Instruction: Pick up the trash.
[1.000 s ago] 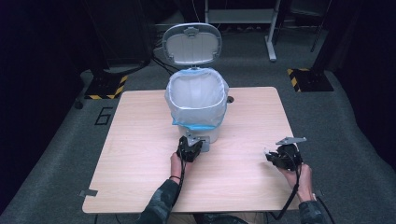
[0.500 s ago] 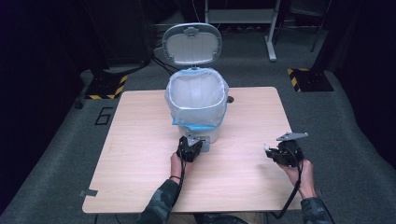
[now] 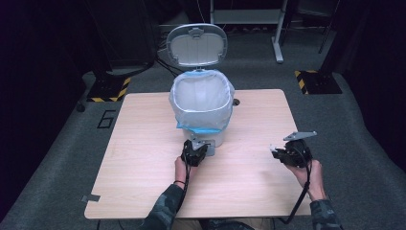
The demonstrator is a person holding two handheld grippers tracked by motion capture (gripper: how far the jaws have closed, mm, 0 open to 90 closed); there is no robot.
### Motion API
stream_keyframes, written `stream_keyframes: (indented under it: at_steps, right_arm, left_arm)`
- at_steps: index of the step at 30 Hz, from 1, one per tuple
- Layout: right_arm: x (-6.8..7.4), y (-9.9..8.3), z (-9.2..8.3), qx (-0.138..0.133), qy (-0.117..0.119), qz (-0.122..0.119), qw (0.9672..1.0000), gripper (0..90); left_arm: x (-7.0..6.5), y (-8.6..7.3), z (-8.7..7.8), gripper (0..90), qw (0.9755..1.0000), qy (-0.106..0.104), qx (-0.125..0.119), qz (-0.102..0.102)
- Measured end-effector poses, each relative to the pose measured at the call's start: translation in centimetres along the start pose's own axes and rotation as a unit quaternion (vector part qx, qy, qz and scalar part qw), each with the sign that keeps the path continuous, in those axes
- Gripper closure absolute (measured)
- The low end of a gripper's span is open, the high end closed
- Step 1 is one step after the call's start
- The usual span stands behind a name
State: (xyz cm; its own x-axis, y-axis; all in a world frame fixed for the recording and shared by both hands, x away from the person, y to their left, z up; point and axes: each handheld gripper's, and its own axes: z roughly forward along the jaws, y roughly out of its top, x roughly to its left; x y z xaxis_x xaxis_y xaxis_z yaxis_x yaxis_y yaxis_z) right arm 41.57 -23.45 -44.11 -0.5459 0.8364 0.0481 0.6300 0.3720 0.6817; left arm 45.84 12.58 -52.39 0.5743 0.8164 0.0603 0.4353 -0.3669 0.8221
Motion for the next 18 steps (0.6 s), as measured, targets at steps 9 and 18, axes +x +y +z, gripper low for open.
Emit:
stream_keyframes:
  at_steps: [9,18]
  right_arm:
    - [0.2,1.1,-0.6,-0.002,0.006,-0.004,1.0,78.4]
    - [0.3,2.3,-1.1,-0.005,0.014,-0.013,0.9998,78.6]
  left_arm:
    - [0.0,0.0,0.0,90.0,1.0,-0.001,0.001,-0.001]
    - [0.0,0.0,0.0,90.0,1.0,-0.002,-0.001,-0.004]
